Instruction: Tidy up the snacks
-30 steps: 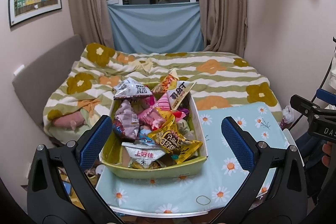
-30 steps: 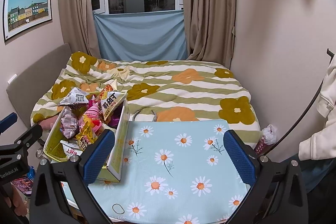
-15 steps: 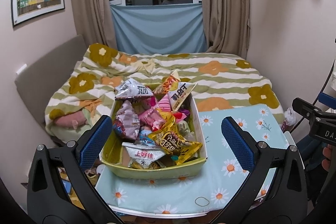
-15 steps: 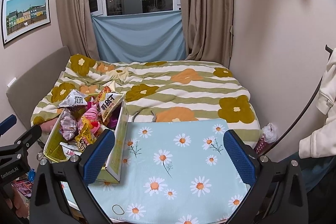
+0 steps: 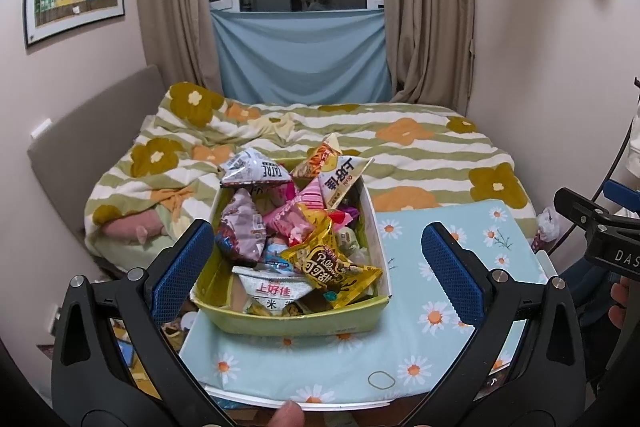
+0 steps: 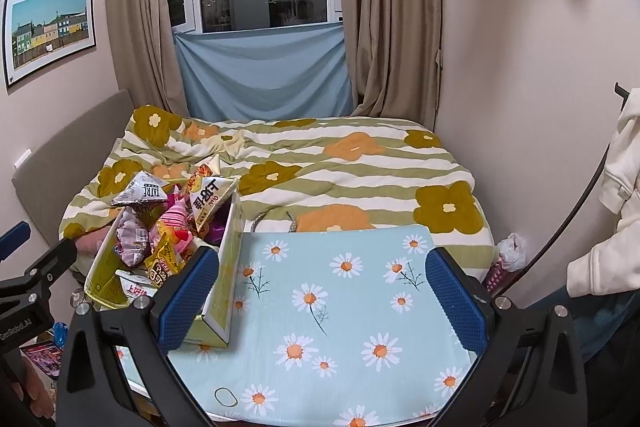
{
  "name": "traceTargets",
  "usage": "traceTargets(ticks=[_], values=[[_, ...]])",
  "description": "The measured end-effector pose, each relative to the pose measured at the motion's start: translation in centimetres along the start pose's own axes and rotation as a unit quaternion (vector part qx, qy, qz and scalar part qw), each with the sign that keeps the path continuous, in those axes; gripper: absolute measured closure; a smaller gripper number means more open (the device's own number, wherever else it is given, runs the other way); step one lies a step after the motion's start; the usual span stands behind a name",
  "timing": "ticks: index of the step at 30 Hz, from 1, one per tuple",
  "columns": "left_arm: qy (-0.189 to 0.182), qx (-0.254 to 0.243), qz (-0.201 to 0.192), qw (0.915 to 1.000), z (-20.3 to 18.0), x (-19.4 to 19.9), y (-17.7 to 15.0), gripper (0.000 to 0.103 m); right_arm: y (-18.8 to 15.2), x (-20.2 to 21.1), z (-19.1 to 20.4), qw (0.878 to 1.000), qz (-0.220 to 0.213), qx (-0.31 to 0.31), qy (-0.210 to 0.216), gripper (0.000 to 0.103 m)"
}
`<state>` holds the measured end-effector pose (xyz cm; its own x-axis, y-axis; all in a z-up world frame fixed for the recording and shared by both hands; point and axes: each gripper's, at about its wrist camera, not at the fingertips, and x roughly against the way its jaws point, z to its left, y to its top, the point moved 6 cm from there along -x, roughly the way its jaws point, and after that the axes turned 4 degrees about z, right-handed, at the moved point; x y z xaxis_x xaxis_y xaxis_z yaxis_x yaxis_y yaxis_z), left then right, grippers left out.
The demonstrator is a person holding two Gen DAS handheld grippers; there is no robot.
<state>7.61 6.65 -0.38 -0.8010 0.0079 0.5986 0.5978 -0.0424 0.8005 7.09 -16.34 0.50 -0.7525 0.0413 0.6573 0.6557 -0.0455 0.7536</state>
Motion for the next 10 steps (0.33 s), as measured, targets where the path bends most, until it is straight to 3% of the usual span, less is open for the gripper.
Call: traceTargets(ticks=[10], values=[[0.005, 0.000, -0.008, 1.0000, -0.03, 0.88, -0.19, 0.000, 0.08, 0.37, 0.14, 1.000, 0.000, -0.004, 0.001, 0.000]])
